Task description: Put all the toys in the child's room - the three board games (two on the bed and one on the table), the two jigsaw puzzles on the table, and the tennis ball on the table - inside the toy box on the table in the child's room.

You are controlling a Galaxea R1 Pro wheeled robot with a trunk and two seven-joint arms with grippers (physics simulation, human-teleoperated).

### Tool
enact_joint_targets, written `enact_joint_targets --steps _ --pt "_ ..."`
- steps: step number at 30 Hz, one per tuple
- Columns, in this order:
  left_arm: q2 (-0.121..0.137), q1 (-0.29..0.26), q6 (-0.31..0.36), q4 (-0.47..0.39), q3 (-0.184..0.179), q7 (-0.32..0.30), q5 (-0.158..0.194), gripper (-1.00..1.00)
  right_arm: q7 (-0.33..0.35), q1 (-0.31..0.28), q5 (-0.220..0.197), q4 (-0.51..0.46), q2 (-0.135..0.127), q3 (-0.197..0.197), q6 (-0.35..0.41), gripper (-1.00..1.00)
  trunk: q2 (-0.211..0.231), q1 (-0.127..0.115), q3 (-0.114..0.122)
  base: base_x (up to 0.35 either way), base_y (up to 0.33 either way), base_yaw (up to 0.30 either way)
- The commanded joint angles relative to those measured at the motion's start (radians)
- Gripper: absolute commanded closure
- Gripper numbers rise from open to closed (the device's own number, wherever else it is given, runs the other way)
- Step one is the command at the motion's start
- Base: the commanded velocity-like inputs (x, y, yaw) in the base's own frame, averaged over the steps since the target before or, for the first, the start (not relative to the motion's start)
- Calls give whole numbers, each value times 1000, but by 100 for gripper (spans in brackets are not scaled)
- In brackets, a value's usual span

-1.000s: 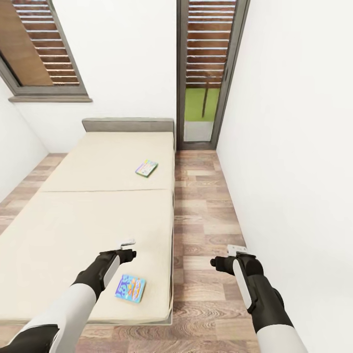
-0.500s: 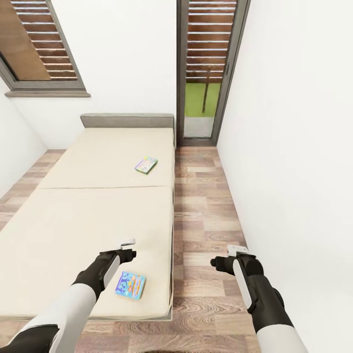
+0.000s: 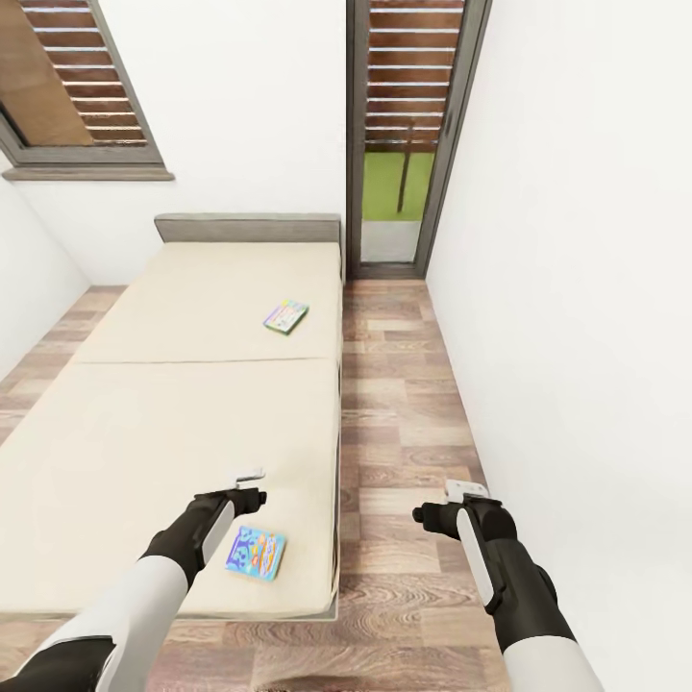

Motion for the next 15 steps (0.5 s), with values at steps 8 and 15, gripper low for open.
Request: enact_joint_targets --steps 8,15 --pt "-1 0 -13 -2 4 1 6 -100 -4 -1 -4 -1 1 -3 4 -100 -2 0 -15 0 0 0" --pt "-1 0 -15 -2 4 1 5 -100 -4 -1 -6 -1 1 -4 4 -100 -2 0 -26 0 0 0"
